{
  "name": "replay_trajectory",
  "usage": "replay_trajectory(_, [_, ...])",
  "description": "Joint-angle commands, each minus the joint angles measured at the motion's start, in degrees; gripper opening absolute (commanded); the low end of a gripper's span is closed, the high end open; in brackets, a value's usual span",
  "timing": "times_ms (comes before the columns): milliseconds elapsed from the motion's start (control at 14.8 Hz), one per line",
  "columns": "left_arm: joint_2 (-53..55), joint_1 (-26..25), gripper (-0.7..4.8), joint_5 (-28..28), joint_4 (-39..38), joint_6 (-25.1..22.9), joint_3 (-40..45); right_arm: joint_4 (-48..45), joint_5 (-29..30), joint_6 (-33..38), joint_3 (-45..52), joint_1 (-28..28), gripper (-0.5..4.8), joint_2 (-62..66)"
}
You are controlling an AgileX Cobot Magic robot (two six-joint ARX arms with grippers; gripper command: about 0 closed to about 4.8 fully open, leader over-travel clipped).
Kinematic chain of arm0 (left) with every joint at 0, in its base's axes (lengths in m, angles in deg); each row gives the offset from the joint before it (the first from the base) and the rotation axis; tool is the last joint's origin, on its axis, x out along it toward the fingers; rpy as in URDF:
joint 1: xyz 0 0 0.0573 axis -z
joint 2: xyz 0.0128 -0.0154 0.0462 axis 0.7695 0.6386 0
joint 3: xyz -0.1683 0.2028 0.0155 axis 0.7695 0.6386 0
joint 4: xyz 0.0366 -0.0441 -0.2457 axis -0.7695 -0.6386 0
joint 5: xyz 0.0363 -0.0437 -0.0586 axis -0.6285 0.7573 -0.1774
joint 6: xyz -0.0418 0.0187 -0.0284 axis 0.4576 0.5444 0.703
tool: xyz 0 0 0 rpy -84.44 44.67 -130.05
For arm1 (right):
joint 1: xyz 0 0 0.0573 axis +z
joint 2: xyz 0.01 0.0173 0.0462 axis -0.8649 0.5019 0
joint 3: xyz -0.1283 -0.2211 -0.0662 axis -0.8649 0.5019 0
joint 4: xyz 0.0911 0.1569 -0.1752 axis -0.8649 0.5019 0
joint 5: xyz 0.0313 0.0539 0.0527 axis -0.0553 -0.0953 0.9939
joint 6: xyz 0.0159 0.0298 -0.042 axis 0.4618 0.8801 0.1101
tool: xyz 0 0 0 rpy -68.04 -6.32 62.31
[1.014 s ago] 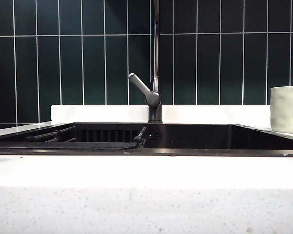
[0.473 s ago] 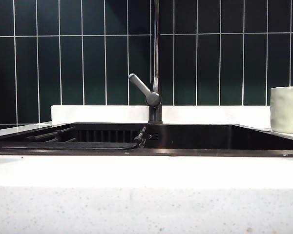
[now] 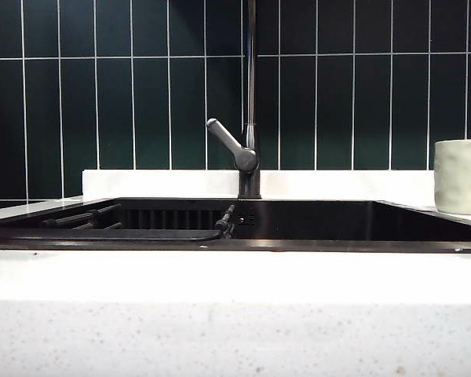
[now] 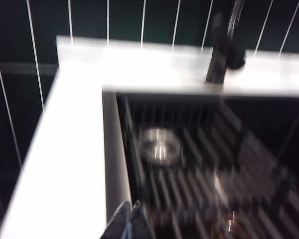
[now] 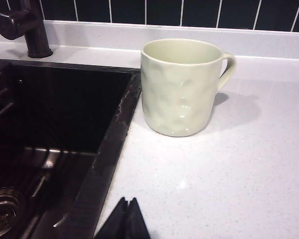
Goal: Pick up the mug next to the sink, go to the faucet to get some water, pour the water into the sink, and finally put the mug back to its place.
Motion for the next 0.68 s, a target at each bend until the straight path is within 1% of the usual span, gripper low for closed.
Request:
replay_trajectory(68, [0.00,0.09,-0.05,-0.20,4.57,0.02,-0.48,-0.52,2.25,0.48,0.09,0.02,-0.05,-0.07])
replay_trajectory(405, [0.00,0.09,-0.05,-0.07,0.00,0.02,-0.42,-0.50,2.60,0.46,0.11,0.02,-0.05,-0.07])
replay_trajectory(676, [0.00,0.09,-0.05,-0.07,-0.26,0.02,-0.42,-0.50,2.58,0.46,0.11,0.02,-0.05,-0.07])
